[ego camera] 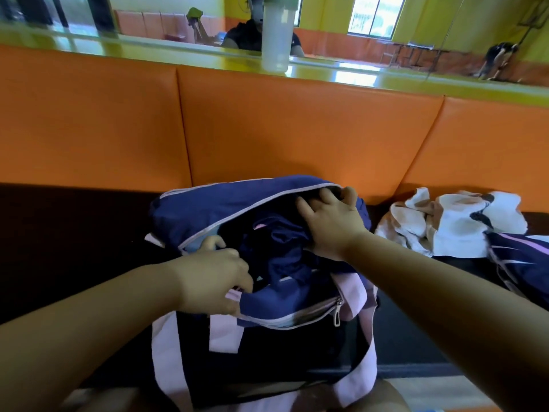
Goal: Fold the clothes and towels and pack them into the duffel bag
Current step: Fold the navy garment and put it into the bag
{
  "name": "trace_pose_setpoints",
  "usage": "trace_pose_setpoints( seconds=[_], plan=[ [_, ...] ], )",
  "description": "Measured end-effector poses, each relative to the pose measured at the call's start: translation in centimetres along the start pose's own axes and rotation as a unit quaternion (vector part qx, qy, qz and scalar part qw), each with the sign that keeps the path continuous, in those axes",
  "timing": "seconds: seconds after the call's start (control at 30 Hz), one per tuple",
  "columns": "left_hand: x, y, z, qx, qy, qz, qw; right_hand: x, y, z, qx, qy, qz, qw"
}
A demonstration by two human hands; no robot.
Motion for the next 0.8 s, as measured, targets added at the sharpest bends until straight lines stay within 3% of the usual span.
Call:
trace_pose_setpoints(
  seconds=[0.1,0.23,0.43,0.63,0.8],
  plan=[
    [-0.3,2.2,-1.1,-0.059,-0.041,-0.019,0.997,-1.0,0.2,0.8,0.026,-0.062,0.035,0.997],
    [0.6,5.3,-2.9,-0.142,-0.049,-0.163,0.975,-1.6,0.0,1.8,0.049,-0.113,0.057,0.991],
    [1.1,7.0,-4.4,-0.128,-0.039,-0.285,0.949,-1.1,-0.2,2.1,0.077,-0.144,0.098,0.982],
    [1.7,7.3,-5.9,-0.120,-0.057,-0.312,0.941,-2.8,-1.6,2.0,0.143,-0.275,0.158,0.938],
    [-0.2,6.3,-5.4,-0.062,-0.076,-0.296,0.950,-3.4,-2.8,2.6,0.184,-0.349,0.184,0.900]
  ],
)
Point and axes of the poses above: each hand's wrist, its own z-axis towards the middle knuckle, its own y-axis out of the back of the hand, x = y × z, the point moved 9 cm from there along z, towards the middle knuckle, and after that the axes turned 10 degrees about -y, right-handed, at the moved point
